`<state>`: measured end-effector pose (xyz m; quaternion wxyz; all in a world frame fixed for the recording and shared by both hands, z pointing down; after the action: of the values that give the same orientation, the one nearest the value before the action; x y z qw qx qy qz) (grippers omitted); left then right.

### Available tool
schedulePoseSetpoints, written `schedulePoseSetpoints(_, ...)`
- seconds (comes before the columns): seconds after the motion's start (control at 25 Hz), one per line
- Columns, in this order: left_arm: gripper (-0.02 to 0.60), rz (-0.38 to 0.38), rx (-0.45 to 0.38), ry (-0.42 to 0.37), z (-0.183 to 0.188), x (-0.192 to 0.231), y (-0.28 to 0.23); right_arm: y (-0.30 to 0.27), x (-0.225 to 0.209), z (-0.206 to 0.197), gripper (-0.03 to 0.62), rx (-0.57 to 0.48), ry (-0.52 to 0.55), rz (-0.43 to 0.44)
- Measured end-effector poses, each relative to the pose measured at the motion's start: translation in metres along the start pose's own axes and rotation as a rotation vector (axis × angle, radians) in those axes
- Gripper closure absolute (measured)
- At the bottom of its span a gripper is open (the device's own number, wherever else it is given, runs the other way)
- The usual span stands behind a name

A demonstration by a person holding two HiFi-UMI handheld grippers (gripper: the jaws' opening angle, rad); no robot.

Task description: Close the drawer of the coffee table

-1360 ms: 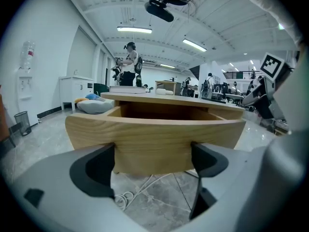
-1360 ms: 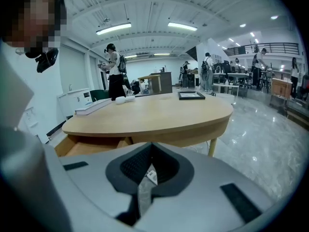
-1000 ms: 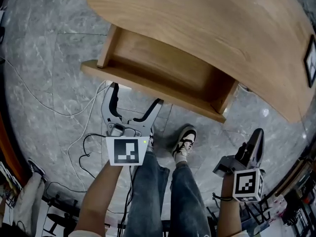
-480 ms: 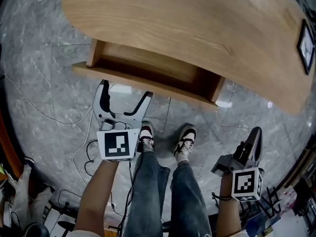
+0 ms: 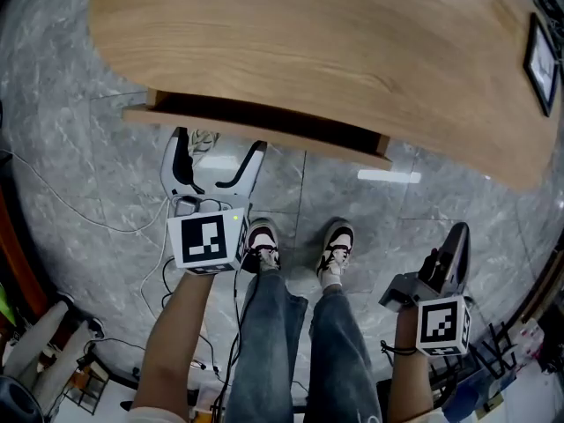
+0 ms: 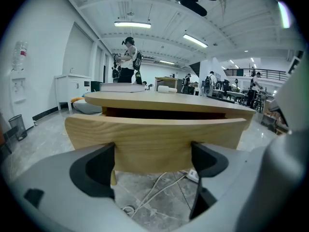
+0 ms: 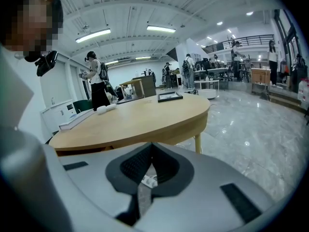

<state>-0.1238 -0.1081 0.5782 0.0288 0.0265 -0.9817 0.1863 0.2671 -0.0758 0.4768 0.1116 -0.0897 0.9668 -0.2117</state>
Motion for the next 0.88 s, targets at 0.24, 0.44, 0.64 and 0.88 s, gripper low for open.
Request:
schedulePoseSetpoints(0.24, 0.083, 0.004, -0.004, 0.000, 0.006, 0.001, -0.013, -0.004, -0.005, 0.005, 0.594, -0.003, -0.006, -0.017)
schedulePoseSetpoints(0.44, 0.083, 0.006, -0.012, 0.001, 0.009, 0.001, -0.019, -0.005, -0.006, 0.007, 0.594, -0.005, 0.003, -0.015)
schedulePoseSetpoints(0.64, 0.083, 0.007, -0.025, 0.001, 0.012, 0.001, -0.032, -0.006, -0.012, 0.002, 0.594, 0.004, -0.012, -0.036)
schedulePoseSetpoints(0.88, 0.083, 0.013, -0.043, -0.004, 0.016, 0.000, -0.043, -0.008, -0.016, 0.002, 0.594, 0.005, -0.010, -0.040)
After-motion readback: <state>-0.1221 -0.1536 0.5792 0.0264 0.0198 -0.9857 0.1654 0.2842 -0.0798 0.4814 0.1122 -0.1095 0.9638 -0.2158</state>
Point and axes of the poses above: the fingertips, and each gripper's own axes: y backward along the fingers, x to its left, z out of its top, the point moved 5 cm from there along y, backward along the fingers, and after that the axes turned 7 degrees about -x, right-handed, at the moved point
